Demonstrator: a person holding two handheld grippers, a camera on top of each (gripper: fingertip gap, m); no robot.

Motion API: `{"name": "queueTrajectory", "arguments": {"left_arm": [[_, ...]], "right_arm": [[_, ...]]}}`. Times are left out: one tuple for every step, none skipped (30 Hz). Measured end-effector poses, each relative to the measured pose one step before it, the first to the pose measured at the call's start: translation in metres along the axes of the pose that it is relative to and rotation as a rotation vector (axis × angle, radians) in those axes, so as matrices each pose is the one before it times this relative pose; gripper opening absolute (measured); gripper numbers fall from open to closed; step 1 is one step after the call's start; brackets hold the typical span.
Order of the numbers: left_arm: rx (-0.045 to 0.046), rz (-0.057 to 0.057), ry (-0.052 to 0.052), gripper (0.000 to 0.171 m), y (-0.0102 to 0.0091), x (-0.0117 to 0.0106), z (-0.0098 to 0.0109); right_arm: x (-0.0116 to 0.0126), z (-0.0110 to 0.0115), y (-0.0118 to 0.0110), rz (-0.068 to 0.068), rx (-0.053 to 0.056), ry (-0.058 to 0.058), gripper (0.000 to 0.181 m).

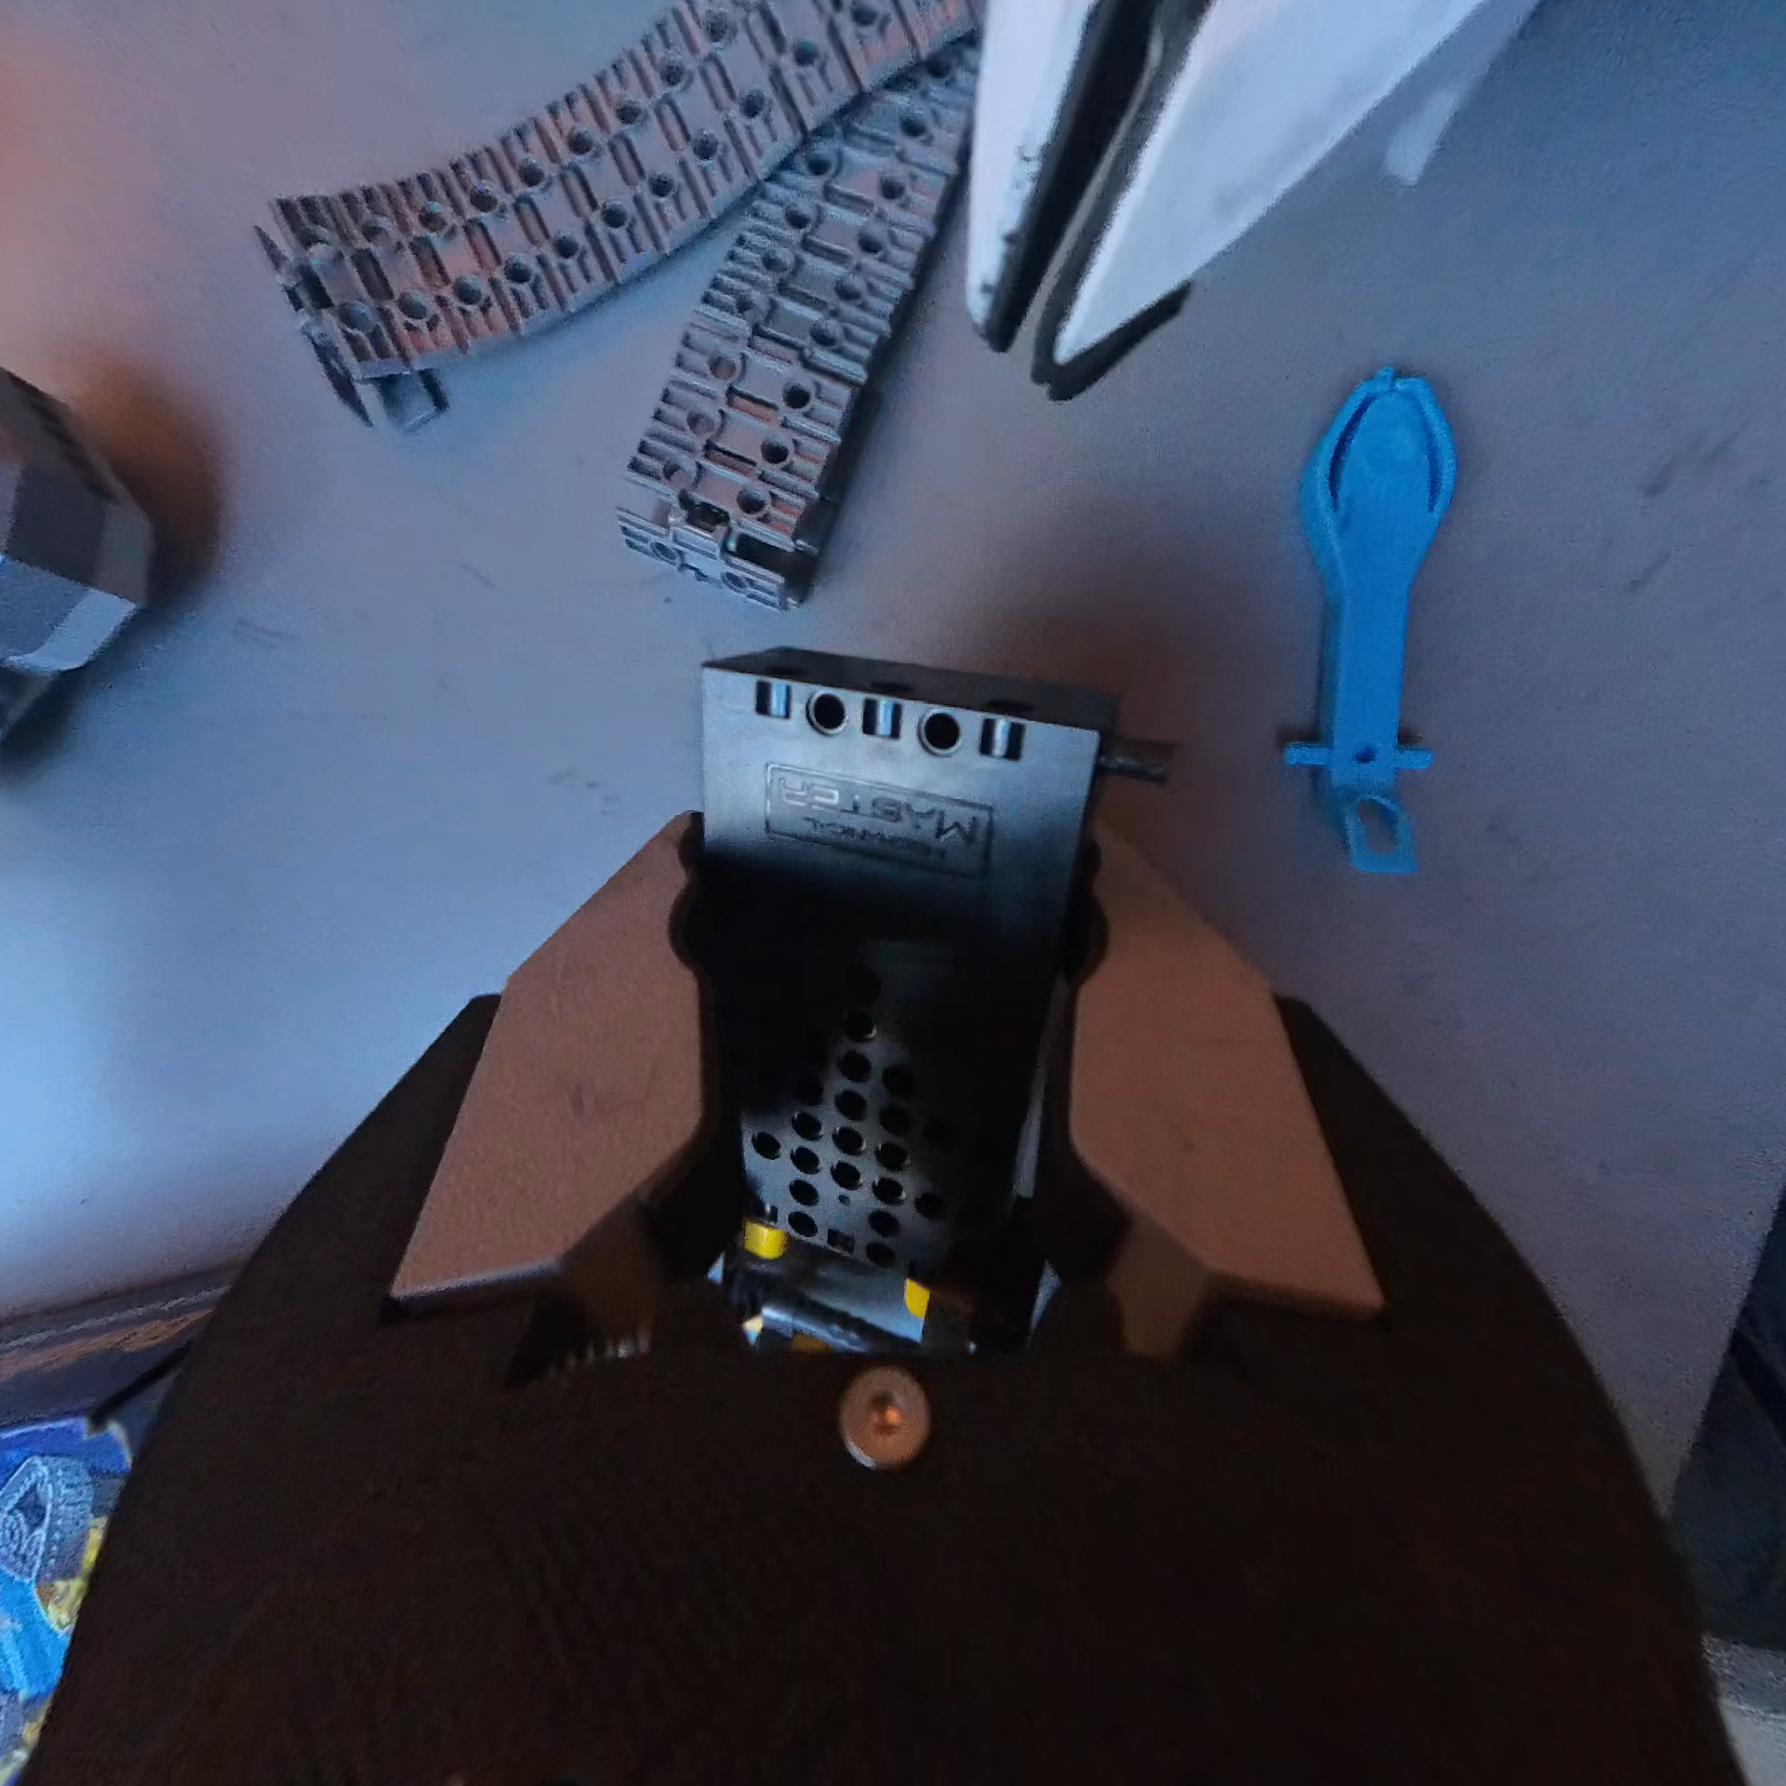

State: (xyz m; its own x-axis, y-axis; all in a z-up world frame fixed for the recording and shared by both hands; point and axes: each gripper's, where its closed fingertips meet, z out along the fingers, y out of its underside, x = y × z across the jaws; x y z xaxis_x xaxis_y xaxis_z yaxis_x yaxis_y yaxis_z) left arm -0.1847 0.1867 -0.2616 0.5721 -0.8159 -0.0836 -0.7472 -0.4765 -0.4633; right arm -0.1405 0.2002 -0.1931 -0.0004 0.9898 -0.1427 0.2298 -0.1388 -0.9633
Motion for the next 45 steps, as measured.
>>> {"name": "queueTrajectory", "arguments": {"left_arm": [[-0.00733, 0.0041, -0.0069, 0.072, 0.00116, 0.00041, 0.0014], [-0.01441, 0.0036, -0.0104, 0.073, 0.00228, -0.00027, 0.00229], [-0.02116, 0.0093, -0.0133, 0.073, 0.00365, -0.00021, 0.00335], [-0.01967, 0.0117, -0.0054, 0.074, 0.00362, 0.001, 0.0035], [0.03026, -0.0216, 0.0083, 0.073, -0.0038, 0.00108, 0.00039], [0.00178, -0.0103, 0.0115, 0.073, 0.0007, 0.00154, 0.00108], [0.00258, -0.0105, -0.0081, 0.073, 0.00006, -0.00141, -0.00014], [0.00238, -0.0028, -0.004, 0.073, 0.0001, -0.00008, -0.0003], [0.00508, 0.0008, -0.0078, 0.073, -0.0002, -0.00015, -0.00036], [0.00515, -0.0047, -0.0072, 0.073, 0.00008, 0.00002, -0.00036], [0.00401, -0.0111, 0.006, 0.072, 0.00038, 0.00183, -0.00046], [0.00527, -0.0132, 0.0122, 0.077, 0.0005, 0.00239, -0.00038], [0.00932, -0.0137, -0.0039, 0.088, -0.00015, 0.00014, -0.00027], [0.01215, -0.0049, -0.0072, 0.092, 0.00002, -0.00026, -0.00081], [0.01344, -0.0022, -0.0153, 0.095, -0.00008, -0.00118, -0.00166], [0.01268, -0.0071, -0.0241, 0.102, -0.00038, -0.00227, -0.00257], [0.00834, -0.0141, -0.0344, 0.109, -0.0004, -0.00358, -0.00371], [0.00884, -0.0139, -0.0366, 0.108, -0.001, -0.00398, -0.0053], [0.02309, -0.0176, -0.0539, 0.103, -0.00277, -0.00647, -0.00721], [0.03786, -0.0203, -0.0588, 0.097, -0.00398, -0.00737, -0.00885], [0.04984, -0.0199, -0.0405, 0.089, -0.00535, -0.0052, -0.00982], [0.06354, -0.0199, -0.0181, 0.078, -0.00701, -0.00201, -0.01039], [0.06559, -0.0188, -0.0015, 0.074, -0.00689, 0.00049, -0.01041], [0.06243, -0.0177, 0.0142, 0.072, -0.00627, 0.00281, -0.00998], [0.06017, -0.0232, 0.022, 0.065, -0.0055, 0.0041, -0.00924], [0.05437, -0.0253, 0.033, 0.06, -0.00443, 0.00592, -0.00812], [0.04682, -0.0303, 0.0238, 0.058, -0.00289, 0.00443, -0.00682], [0.03491, -0.0277, 0.0282, 0.053, -0.00072, 0.00487, -0.00556], [0.03236, -0.011, 0.0505, 0.037, 0.00022, 0.00847, -0.00483], [0.03773, -0.0012, 0.0638, 0.016, 0.00049, 0.01093, -0.00428], [0.02909, -0.006, 0.0493, 0.004, 0.00163, 0.00891, -0.00294], [0.01458, -0.0158, 0.0264, 0.004, 0.00318, 0.00512, -0.00144], [-0.00274, -0.0112, 0.0114, 0.005, 0.00483, 0.00285, -0.00061], [-0.00806, -0.0026, -0.022, 0.012, 0.00453, -0.00209, -0.0004], [-0.00704, -0.001, -0.0396, 0.023, 0.00395, -0.00444, -0.00063], [-0.00127, 0.0046, -0.0202, 0.028, 0.00286, -0.00127, -0.00046], [0.00769, -0.0043, -0.0401, 0.045, 0.0016, -0.0043, -0.00022], [0.00317, -0.0045, -0.0354, 0.064, 0.00229, -0.00359, 0.00037], [-0.0103, 0.0069, 0.0011, 0.062, 0.00416, 0.00149, 0.00081], [-0.01031, 0.0074, -0.012, 0.061, 0.00414, -0.00039, 0.00106], [-0.00379, 0.0136, -0.0208, 0.059, 0.00364, -0.00119, 0.00089], [0.00056, 0.0143, -0.0389, 0.058, 0.00266, -0.00372, 0.00078], [0.00484, 0.0112, -0.0599, 0.058, 0.00133, -0.00687, 0.00046], [0.00076, 0.0134, -0.0244, 0.046, 0.00157, -0.00174, 0.0002], [0.0029, 0.0125, 0.0151, 0.032, 0.00081, 0.00382, 0.00014]], "right_arm": [[0.00024, 0.00026, 0.00031, -0.0004, -0.0022, 0.0014, 0.001], [0.00027, 0.00015, 0.00031, 0.0005, -0.0013, 0.0012, 0.001], [0.00028, 0.00008, 0.00009, 0.0013, -0.0004, 0.0004, 0.001], [0.00034, -0.00013, -0.00014, 0.0013, 0.0011, 0.0009, 0.001], [0.00049, -0.00033, -0.00037, -0.0002, 0.0027, 0.0028, 0.001], [0.0006, -0.0004, -0.00037, -0.002, 0.0029, 0.0034, 0.001], [0.00067, -0.00036, -0.00029, -0.0016, 0.0021, 0.0033, 0.001], [0.00074, -0.00037, -0.00029, -0.0008, 0.0021, 0.0043, 0.001], [0.00067, -0.00039, -0.00054, -0.0015, 0.0034, 0.0042, 0.001], [0.00051, -0.0004, -0.00095, -0.0015, 0.0052, 0.0038, 0.001], [0.00089, -0.00056, -0.00107, -0.0005, 0.007, 0.0055, 0.003], [0.00107, -0.00062, -0.00128, 0.0004, 0.0077, 0.0059, 0.006], [0.00129, -0.00054, -0.00135, 0.0017, 0.0086, 0.0066, 0.008], [0.00182, -0.00081, -0.00167, 0.0024, 0.0106, 0.0098, 0.011], [0.00203, -0.0008, -0.00162, 0.0021, 0.0115, 0.0102, 0.014], [0.00128, -0.00073, -0.00171, 0.0037, 0.0111, 0.0049, 0.017], [0.0007, -0.00079, -0.00177, 0.0065, 0.0114, 0.0014, 0.02], [0.00106, -0.00068, -0.00183, 0.006, 0.0116, 0.0038, 0.023], [0.00134, -0.00083, -0.00184, 0.0021, 0.0113, 0.0066, 0.027], [0.00082, -0.00081, -0.00193, -0.0019, 0.011, 0.0054, 0.029], [0.0003, -0.00079, -0.00179, -0.0036, 0.0102, 0.0036, 0.03], [-0.00015, -0.00048, -0.00179, -0.0043, 0.0094, 0.0024, 0.03], [-0.00083, -0.00029, -0.00136, -0.0067, 0.008, -0.0001, 0.029], [-0.00107, 0.00016, -0.00083, -0.0097, 0.0046, -0.0009, 0.029], [-0.00111, 0.00052, 0.0, -0.0115, -0.0002, 0.0004, 0.029], [-0.00139, 0.00093, 0.0009, -0.011, -0.0059, -0.0018, 0.029], [-0.0019, 0.00148, 0.00196, -0.0064, -0.0118, -0.0064, 0.029], [-0.00205, 0.00167, 0.0025, -0.0005, -0.0146, -0.0097, 0.029], [-0.00257, 0.00173, 0.00217, 0.0024, -0.0126, -0.0143, 0.028], [-0.00229, 0.00149, 0.00155, 0.0052, -0.008, -0.0128, 0.026], [-0.00114, 0.0011, 0.00051, 0.0041, -0.0019, -0.0046, 0.026], [-0.00101, 0.00074, -0.00006, -0.0031, 0.002, -0.0017, 0.027], [-0.001, 0.00051, -0.00006, -0.0063, 0.0018, -0.0003, 0.027], [-0.0006, 0.00074, 0.00013, -0.0036, 0.0005, 0.0011, 0.027], [-0.00065, 0.0011, 0.00048, 0.0017, -0.0008, -0.0017, 0.028], [-0.00079, 0.00145, 0.00053, 0.006, -0.0026, -0.0033, 0.032], [-0.00085, 0.00106, 0.0, 0.0019, -0.0014, -0.0005, 0.037], [-0.00192, 0.00066, -0.00074, -0.0078, 0.0037, -0.0016, 0.041], [-0.00347, 0.0006, -0.00102, -0.0132, 0.0071, -0.0098, 0.047], [-0.00415, 0.00082, -0.00052, -0.0127, 0.0051, -0.0153, 0.05], [-0.00373, 0.00117, 0.00075, -0.0086, -0.0048, -0.0147, 0.054], [-0.00182, 0.00152, 0.00228, -0.0024, -0.0169, -0.0061, 0.06], [0.00044, 0.00168, 0.00309, 0.0049, -0.0228, 0.0057, 0.065], [0.00165, 0.0014, 0.00303, 0.0104, -0.0214, 0.0109, 0.069], [-0.00122, 0.00061, 0.00174, 0.0059, -0.0127, -0.0088, 0.071]]}}
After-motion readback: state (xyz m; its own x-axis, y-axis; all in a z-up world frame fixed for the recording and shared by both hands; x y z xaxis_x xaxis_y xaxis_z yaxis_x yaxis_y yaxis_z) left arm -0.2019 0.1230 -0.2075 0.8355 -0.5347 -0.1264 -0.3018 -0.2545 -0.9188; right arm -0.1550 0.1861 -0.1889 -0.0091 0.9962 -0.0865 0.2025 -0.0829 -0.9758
